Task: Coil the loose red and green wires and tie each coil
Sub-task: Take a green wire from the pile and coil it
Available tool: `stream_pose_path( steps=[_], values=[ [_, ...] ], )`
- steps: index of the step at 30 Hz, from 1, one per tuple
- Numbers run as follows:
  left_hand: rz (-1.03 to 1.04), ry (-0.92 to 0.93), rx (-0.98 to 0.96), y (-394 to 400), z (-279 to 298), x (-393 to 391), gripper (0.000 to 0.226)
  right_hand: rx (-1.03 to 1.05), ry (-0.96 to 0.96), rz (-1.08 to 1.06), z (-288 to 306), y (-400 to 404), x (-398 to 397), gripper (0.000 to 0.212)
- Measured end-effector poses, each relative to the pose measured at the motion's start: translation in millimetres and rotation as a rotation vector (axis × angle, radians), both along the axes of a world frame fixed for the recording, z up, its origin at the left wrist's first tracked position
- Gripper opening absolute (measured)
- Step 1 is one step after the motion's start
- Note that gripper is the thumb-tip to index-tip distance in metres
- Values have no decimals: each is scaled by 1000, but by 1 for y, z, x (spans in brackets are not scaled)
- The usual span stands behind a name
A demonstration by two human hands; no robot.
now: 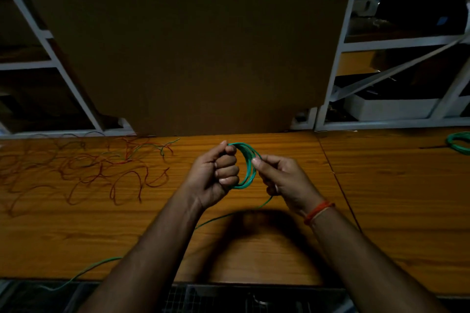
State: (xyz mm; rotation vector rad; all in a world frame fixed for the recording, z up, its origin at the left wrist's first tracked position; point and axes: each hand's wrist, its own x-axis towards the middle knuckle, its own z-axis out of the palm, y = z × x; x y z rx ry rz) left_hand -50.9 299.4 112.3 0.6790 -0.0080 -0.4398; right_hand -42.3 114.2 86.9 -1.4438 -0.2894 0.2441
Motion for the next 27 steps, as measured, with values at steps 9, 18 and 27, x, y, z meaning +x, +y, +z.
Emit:
stream_pose_path(
  steps=[9, 18, 27],
  values=[
    [-134, -5, 51, -2, -4, -2, 33, -309, -200, -18, -1, 4, 6, 37],
    [-221, -39, -32, 5, -8, 4, 29, -208, -89, 108, 2, 5, 12, 35],
    [-186, -37, -35, 2, -9, 3, 29, -159, -48, 88, 2, 3, 10, 32]
  ],
)
